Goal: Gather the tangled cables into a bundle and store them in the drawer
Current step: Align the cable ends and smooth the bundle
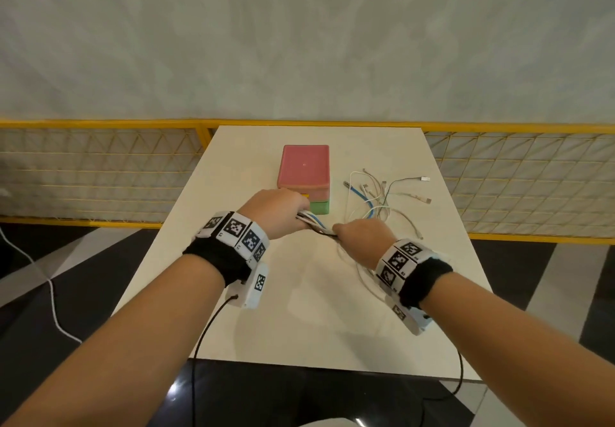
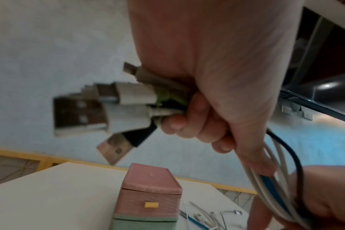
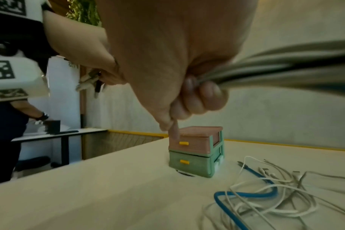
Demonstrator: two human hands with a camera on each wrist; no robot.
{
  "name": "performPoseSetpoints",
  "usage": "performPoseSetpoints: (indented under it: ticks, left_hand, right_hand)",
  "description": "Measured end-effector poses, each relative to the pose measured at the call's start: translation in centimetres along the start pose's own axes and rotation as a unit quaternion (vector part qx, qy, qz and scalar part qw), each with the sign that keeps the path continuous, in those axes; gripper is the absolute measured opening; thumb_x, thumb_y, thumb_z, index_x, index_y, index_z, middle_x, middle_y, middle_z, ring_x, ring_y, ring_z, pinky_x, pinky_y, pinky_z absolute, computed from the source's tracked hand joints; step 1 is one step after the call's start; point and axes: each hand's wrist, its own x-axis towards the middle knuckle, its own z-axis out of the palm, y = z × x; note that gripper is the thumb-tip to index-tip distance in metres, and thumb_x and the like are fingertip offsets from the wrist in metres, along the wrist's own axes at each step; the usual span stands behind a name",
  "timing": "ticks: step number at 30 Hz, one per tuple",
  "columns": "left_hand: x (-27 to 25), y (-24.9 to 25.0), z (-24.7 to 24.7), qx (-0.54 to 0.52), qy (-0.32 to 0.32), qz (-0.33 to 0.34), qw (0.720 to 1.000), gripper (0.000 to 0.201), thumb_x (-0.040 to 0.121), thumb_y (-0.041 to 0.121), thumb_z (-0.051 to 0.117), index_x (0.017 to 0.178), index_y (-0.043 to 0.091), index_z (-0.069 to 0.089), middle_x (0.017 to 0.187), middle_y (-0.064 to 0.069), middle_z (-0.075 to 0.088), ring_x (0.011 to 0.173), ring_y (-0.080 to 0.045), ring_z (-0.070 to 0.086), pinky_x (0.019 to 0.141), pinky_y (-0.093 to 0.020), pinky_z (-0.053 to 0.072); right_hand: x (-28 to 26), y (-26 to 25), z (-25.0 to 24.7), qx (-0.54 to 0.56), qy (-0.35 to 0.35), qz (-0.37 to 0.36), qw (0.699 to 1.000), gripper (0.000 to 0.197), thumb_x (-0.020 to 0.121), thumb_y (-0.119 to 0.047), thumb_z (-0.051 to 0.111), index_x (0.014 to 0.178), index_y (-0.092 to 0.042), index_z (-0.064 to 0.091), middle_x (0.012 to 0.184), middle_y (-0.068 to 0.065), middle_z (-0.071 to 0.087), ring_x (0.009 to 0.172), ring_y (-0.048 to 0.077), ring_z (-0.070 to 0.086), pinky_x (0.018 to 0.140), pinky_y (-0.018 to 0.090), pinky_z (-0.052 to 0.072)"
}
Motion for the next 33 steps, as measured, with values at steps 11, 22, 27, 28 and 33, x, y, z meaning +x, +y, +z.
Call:
performPoseSetpoints:
  ticks: [11,22,27,28,33]
  left_hand:
    - [0.1,0.6,-2.8,-0.11,-0.005,-0.002,0.994,0.028,0.09,0.046,0.061,0.073,0.023,0.061,0.065,0.005,0.059,0.061,-0.016,0.059,0.051,-0.028,0.037]
    - [0.0,3.0,-5.0,-0.008,-0.095,-0.015,0.995,0.006,0.088,0.015,0.061,0.085,0.012,0.058,0.068,-0.001,0.054,0.05,-0.014,0.053,0.045,-0.024,0.038]
    - [-0.9,1.7,-6.4,-0.24,-0.04,0.017,0.97,0.031,0.077,0.015,0.073,0.104,0.018,0.057,0.095,-0.001,0.063,0.072,-0.018,0.064,0.053,-0.027,0.054]
    - [-1.2,1.6,-6.8,-0.279,-0.015,0.028,0.96,0.036,0.077,0.014,0.074,0.11,0.018,0.059,0.1,0.0,0.063,0.076,-0.016,0.064,0.056,-0.022,0.054]
    - [-1.7,2.0,-6.3,-0.309,0.117,0.081,0.94,0.047,0.077,0.007,0.07,0.121,0.02,0.058,0.116,0.0,0.056,0.106,-0.014,0.054,0.09,-0.02,0.042]
  right_hand:
    - [1.0,-0.1,-2.6,0.226,0.184,-0.018,0.957,0.036,0.095,-0.024,0.048,0.131,-0.024,0.049,0.096,0.011,0.069,0.085,0.032,0.064,0.064,0.03,0.036]
    - [0.9,-2.1,-4.4,0.421,0.147,-0.007,0.895,0.034,0.076,-0.01,0.07,0.109,-0.008,0.058,0.093,0.007,0.065,0.084,0.021,0.059,0.064,0.014,0.041]
    - [0.7,-1.7,-4.8,0.434,0.158,0.103,0.881,0.007,0.084,-0.015,0.056,0.078,-0.015,0.058,0.069,0.003,0.06,0.067,0.023,0.053,0.055,0.027,0.034]
    - [0.6,-1.6,-4.8,0.449,0.153,0.128,0.871,0.019,0.085,-0.016,0.054,0.067,-0.016,0.051,0.061,0.0,0.054,0.06,0.021,0.05,0.051,0.027,0.032]
    - [0.3,-1.9,-5.7,0.57,0.161,0.122,0.796,0.029,0.078,-0.015,0.048,0.049,-0.022,0.047,0.043,-0.006,0.047,0.044,0.01,0.043,0.049,0.024,0.033]
